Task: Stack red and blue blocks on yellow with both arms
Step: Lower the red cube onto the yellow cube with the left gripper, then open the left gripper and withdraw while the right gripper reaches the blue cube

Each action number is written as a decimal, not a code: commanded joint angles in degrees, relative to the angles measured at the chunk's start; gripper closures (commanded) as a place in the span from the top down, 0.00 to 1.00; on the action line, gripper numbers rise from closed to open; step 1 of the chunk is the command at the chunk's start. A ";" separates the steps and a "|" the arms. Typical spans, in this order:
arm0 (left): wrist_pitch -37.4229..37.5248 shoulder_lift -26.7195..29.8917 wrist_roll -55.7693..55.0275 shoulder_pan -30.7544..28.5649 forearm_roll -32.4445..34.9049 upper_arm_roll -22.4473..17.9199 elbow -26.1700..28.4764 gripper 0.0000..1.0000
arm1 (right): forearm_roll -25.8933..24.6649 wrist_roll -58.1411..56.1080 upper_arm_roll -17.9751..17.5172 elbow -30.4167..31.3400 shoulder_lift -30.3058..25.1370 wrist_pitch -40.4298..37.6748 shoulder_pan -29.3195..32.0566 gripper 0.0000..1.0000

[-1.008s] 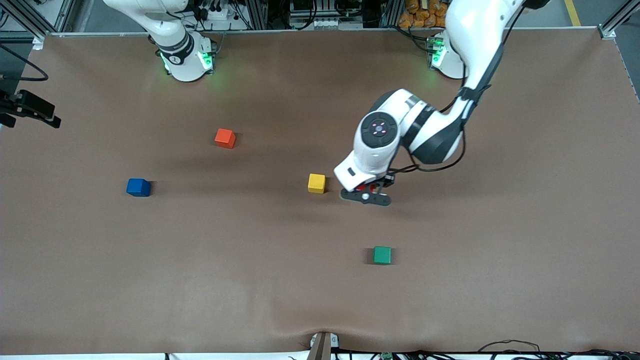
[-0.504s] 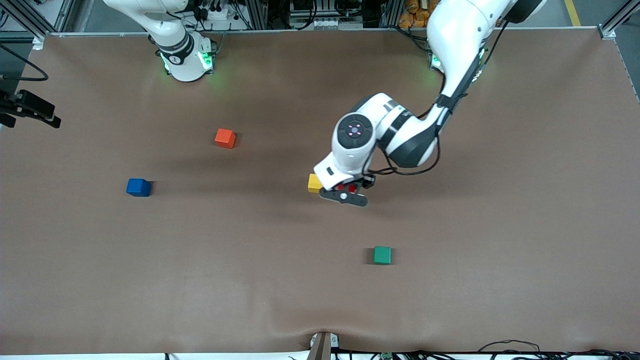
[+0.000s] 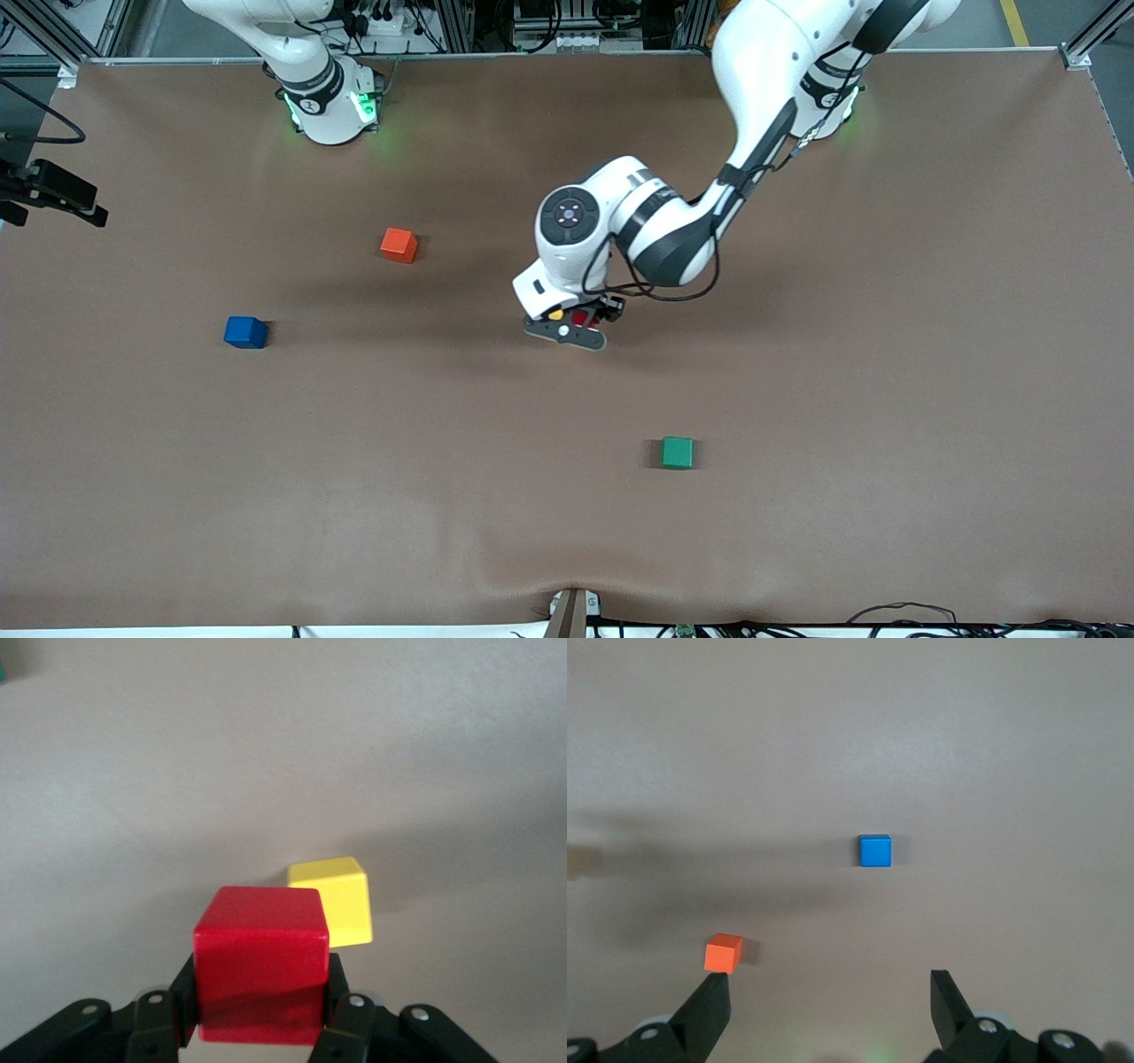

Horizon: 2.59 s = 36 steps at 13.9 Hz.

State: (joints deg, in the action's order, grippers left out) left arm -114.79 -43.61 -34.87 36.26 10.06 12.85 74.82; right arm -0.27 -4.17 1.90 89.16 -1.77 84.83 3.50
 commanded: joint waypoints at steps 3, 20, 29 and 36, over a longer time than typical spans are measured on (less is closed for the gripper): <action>0.45 -3.23 -3.08 2.68 0.23 -1.42 -4.33 0.00 | 0.89 0.39 -0.50 0.76 -0.95 -0.01 0.89 1.00; -1.49 -5.87 -11.26 4.00 -1.44 -1.77 -4.07 0.00 | 0.89 0.48 -0.50 -0.03 0.45 0.07 0.89 1.00; 3.15 -2.55 -11.27 3.74 -0.74 -2.13 -3.72 1.00 | 0.01 0.30 -0.50 -1.00 4.84 -0.01 1.16 1.00; 11.85 11.51 -11.01 -0.99 -1.44 -2.04 -3.63 1.00 | 0.01 0.12 -0.50 -1.00 9.50 0.34 4.93 1.00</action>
State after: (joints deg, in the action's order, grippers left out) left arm -105.96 -36.99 -45.90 38.05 9.40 11.00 69.42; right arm -0.35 -4.15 2.08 89.17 6.47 85.41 6.70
